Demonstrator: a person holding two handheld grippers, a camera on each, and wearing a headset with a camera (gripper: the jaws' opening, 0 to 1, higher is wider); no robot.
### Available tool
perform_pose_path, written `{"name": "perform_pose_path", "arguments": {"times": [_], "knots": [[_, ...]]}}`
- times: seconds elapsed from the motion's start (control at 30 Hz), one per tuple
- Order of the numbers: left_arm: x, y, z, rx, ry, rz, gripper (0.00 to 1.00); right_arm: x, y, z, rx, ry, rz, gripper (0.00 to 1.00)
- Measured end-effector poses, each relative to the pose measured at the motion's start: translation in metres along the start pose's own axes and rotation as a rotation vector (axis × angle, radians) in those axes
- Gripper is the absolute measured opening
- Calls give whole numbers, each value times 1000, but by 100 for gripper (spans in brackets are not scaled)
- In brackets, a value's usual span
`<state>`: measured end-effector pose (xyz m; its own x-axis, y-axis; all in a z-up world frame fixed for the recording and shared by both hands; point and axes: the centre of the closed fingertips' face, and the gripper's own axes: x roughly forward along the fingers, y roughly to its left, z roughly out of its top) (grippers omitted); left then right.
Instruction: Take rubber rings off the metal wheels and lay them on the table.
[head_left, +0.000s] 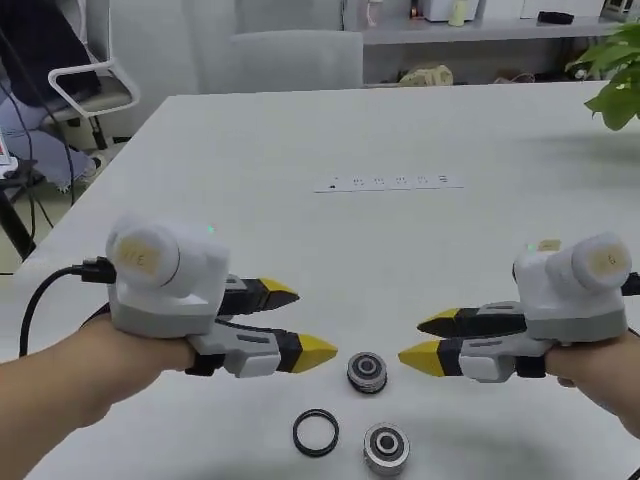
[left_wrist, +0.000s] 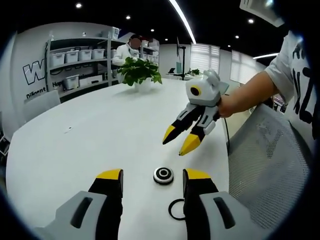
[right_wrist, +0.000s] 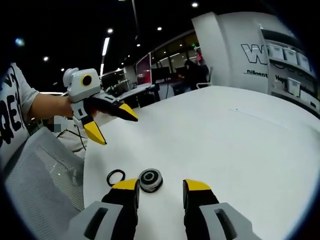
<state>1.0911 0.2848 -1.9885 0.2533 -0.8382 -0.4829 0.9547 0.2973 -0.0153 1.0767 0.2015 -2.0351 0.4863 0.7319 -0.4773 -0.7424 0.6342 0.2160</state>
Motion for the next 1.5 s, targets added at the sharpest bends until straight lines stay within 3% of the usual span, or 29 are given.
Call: {"name": "perform_pose_path", "arguments": {"times": [0.23,0.33,0.4,0.87,1.3,1.5], "knots": [[14,-3,-3,-24,5,-35,43,3,-2,-8,-10,25,12,33],[22,-6,-8,9,30,-47,42,5,0,-8,-17,23,21,33],[26,-8,-9,2,35,-61,41,6,1,-10,-18,27,25,33],[54,-25,-18,-31,52,-123,29,9,4,-14,-13,27,36,33],[71,-25,-40,-39,110,-125,20,9,3,-19,-6,34,34,33],[73,-24,-40,-24,110,-114,14,11,3,-21,-4,35,35,33]]}}
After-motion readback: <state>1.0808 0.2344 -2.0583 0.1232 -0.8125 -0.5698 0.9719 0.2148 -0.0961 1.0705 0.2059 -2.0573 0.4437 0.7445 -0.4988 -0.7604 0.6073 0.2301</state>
